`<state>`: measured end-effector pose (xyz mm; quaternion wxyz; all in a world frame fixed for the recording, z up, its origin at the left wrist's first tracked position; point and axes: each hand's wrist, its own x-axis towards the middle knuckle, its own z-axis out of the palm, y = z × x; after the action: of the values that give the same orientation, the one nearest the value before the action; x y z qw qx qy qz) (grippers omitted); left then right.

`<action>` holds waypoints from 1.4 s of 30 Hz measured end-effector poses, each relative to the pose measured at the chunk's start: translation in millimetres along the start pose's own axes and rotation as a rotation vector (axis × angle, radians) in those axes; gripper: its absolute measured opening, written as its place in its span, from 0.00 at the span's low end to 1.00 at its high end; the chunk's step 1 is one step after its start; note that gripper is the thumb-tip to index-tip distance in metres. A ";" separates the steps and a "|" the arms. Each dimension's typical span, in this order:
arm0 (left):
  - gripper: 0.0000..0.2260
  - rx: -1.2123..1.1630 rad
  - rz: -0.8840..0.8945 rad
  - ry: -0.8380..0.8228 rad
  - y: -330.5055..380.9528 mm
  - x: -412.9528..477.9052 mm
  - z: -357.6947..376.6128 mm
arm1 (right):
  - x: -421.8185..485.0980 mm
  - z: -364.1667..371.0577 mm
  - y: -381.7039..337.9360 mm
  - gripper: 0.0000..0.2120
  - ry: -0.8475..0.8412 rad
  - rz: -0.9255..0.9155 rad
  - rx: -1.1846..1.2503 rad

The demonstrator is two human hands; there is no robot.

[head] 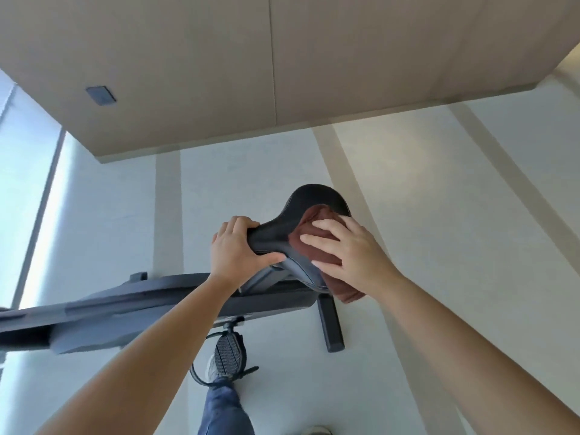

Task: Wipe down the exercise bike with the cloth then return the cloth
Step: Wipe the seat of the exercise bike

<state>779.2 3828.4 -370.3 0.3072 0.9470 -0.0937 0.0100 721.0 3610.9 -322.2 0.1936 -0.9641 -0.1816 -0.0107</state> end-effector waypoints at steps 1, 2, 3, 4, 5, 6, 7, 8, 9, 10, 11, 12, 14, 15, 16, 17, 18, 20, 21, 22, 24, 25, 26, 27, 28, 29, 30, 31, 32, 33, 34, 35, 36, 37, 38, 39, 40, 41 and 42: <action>0.32 0.001 -0.005 0.004 0.2 0.0 0.2 | -2.8 -1.3 1.7 0.18 0.013 -0.001 0.011; 0.32 0.004 -0.006 0.006 0.4 -0.1 0.4 | -3.4 -0.6 1.0 0.18 0.031 -0.006 0.003; 0.31 0.008 -0.005 0.007 0.5 -0.4 0.7 | -1.8 1.1 -1.0 0.17 0.048 -0.012 -0.016; 0.31 0.011 -0.004 0.011 0.3 -0.7 0.8 | 2.0 2.8 -3.6 0.17 0.057 -0.024 -0.035; 0.31 0.011 -0.007 0.019 0.2 -0.9 0.6 | 8.5 4.4 -6.6 0.17 0.054 -0.045 -0.049; 0.32 0.012 -0.008 0.023 0.6 -0.9 0.4 | 16.6 5.8 -10.3 0.17 0.041 -0.066 -0.057; 0.32 0.014 -0.008 0.023 1.1 -0.7 0.4 | 26.4 7.7 -14.5 0.17 0.018 -0.083 -0.058; 0.33 0.019 -0.011 0.022 1.2 -0.4 0.4 | 37.0 9.8 -18.9 0.18 -0.017 -0.097 -0.051; 0.33 0.023 -0.015 0.019 1.5 -0.1 0.2 | 46.7 12.0 -23.3 0.19 -0.053 -0.108 -0.042; 0.33 0.027 -0.021 0.017 2.2 0.2 -0.4 | 54.6 13.8 -26.2 0.19 -0.079 -0.121 -0.033; 0.33 0.029 -0.027 0.015 3.5 0.3 -1.1 | 59.0 15.1 -26.1 0.20 -0.100 -0.136 -0.027; 0.34 0.025 -0.032 0.013 4.5 0.0 -2.1 | 60.1 15.1 -22.6 0.20 -0.120 -0.155 -0.021; 0.39 0.006 -0.039 0.014 6.5 -0.9 -4.1 | 55.1 10.3 -7.3 0.20 -0.148 -0.198 -0.007; 0.40 -0.004 -0.043 0.011 7.4 -1.4 -4.9 | 51.6 6.5 1.4 0.19 -0.155 -0.210 0.008; 0.40 -0.007 -0.046 0.011 8.3 -1.8 -5.2 | 48.4 2.8 8.2 0.19 -0.160 -0.216 0.028; 0.40 -0.002 -0.047 0.018 8.9 -2.0 -5.4 | 47.0 -0.2 12.3 0.19 -0.165 -0.226 0.046; 0.39 0.002 -0.052 0.024 9.4 -1.7 -5.2 | 46.9 -1.9 14.0 0.19 -0.172 -0.242 0.057; 0.40 -0.002 -0.069 0.030 10.0 -0.9 -4.6 | 47.9 -2.2 14.3 0.19 -0.173 -0.265 0.065; 0.41 -0.005 -0.081 0.033 10.3 -0.6 -4.0 | 48.7 -2.0 14.6 0.18 -0.172 -0.272 0.066; 0.41 -0.006 -0.093 0.035 10.4 -0.7 -3.4 | 49.3 -1.7 15.2 0.18 -0.171 -0.278 0.068; 0.41 -0.008 -0.112 0.028 10.0 -1.2 -2.7 | 51.5 -0.9 16.9 0.17 -0.167 -0.288 0.086; 0.41 -0.013 -0.123 0.024 10.2 -1.5 -2.6 | 53.9 -0.6 18.0 0.17 -0.169 -0.296 0.096; 0.41 -0.016 -0.133 0.018 11.1 -1.7 -2.9 | 57.6 -0.1 18.6 0.17 -0.177 -0.304 0.100; 0.40 -0.017 -0.142 0.012 12.2 -2.0 -3.5 | 62.3 0.6 18.5 0.17 -0.192 -0.313 0.099; 0.40 -0.015 -0.151 0.005 13.3 -2.4 -3.8 | 67.0 1.6 17.8 0.17 -0.209 -0.324 0.098; 0.39 -0.014 -0.161 0.001 14.5 -3.3 -3.9 | 71.2 2.7 17.1 0.18 -0.222 -0.337 0.098; 0.39 -0.017 -0.178 0.003 15.6 -4.7 -4.2 | 75.1 3.6 16.3 0.18 -0.231 -0.351 0.099; 0.40 -0.023 -0.203 0.012 16.8 -6.9 -4.1 | 78.7 4.5 15.9 0.18 -0.238 -0.364 0.097; 0.42 -0.035 -0.234 0.029 18.4 -10.2 -3.3 | 81.7 5.5 16.1 0.18 -0.243 -0.378 0.094; 0.45 -0.052 -0.267 0.060 19.9 -14.5 -1.5 | 84.5 6.9 16.3 0.19 -0.249 -0.395 0.088; 0.48 -0.071 -0.304 0.101 22.0 -19.8 1.4 | 87.2 8.4 16.4 0.19 -0.257 -0.415 0.081; 0.51 -0.093 -0.349 0.147 24.9 -25.8 5.1 | 90.3 9.6 16.3 0.19 -0.267 -0.435 0.074; 0.52 -0.118 -0.397 0.195 29.0 -31.9 9.1 | 93.6 10.7 15.7 0.20 -0.280 -0.458 0.068; 0.52 -0.143 -0.443 0.244 33.4 -37.5 13.3 | 97.4 11.7 14.7 0.20 -0.290 -0.481 0.063; 0.52 -0.164 -0.486 0.288 38.0 -42.5 17.5 | 101.3 12.8 13.5 0.20 -0.298 -0.507 0.059; 0.51 -0.177 -0.524 0.325 42.5 -46.8 21.5 | 105.4 13.9 11.8 0.21 -0.306 -0.535 0.057; 0.50 -0.186 -0.558 0.356 47.4 -50.5 25.2 | 109.8 15.1 9.7 0.21 -0.317 -0.562 0.055; 0.49 -0.195 -0.592 0.386 52.8 -53.4 29.0 | 114.3 16.5 7.2 0.21 -0.331 -0.589 0.051; 0.47 -0.207 -0.629 0.420 59.4 -56.1 32.8 | 118.8 18.1 4.2 0.21 -0.347 -0.617 0.047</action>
<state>712.0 3771.7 -366.8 0.4016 0.8708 0.2657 0.0995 832.5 3655.2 -329.7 0.1696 -0.8466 -0.4946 0.0996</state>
